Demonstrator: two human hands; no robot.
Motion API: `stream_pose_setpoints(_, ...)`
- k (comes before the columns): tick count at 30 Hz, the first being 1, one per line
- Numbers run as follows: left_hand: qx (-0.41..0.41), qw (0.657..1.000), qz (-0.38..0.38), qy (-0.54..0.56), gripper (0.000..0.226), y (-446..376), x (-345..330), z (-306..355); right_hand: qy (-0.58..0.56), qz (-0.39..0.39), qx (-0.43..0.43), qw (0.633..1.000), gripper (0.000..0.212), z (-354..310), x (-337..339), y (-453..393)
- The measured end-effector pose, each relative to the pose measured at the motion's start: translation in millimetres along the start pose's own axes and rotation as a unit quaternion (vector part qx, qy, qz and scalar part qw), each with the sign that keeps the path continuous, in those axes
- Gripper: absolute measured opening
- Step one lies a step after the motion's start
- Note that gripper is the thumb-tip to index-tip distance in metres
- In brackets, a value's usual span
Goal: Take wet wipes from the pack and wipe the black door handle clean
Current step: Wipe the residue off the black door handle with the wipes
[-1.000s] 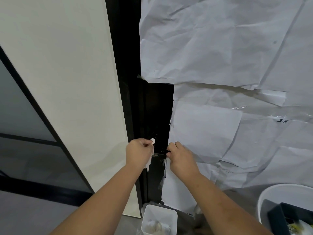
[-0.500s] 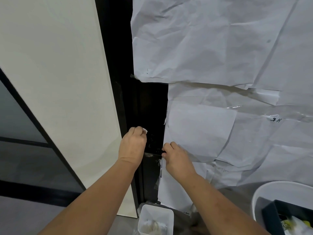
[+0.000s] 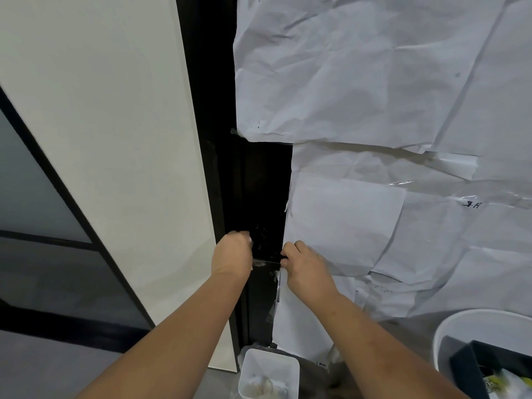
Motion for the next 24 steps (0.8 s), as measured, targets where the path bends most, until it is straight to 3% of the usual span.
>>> stream_pose_setpoints(3,0.021,0.998,0.021,0.055,0.011,0,-1,-13,0.001,-0.006,-0.001,1.000,0.010,1,-1,-1)
stream_pose_setpoints(7,0.047,0.980,0.098,0.168,0.027,8,22,-9,0.004,-0.006,0.000,1.000,0.009,2,-2,0)
stream_pose_setpoints(12,-0.013,0.967,0.149,0.205,0.019,12,29,-1,0.007,0.005,0.006,1.000,0.008,2,-2,0)
stream_pose_setpoints(20,-0.049,0.979,0.143,0.137,0.017,-2,21,16,0.013,0.012,0.009,1.000,0.006,5,-6,0)
stream_pose_setpoints(24,0.007,0.985,0.100,0.142,0.020,-5,17,10,0.012,0.008,0.004,1.000,0.007,4,-6,0)
Point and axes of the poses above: each hand's wrist, its own y-axis away from the middle knuckle, its own x-axis out of the back of the hand, z = x × y, the point moved 9 cm from there along -y, towards the middle knuckle, and after that the axes turned 15 degrees about x, right-handed, at the moved point
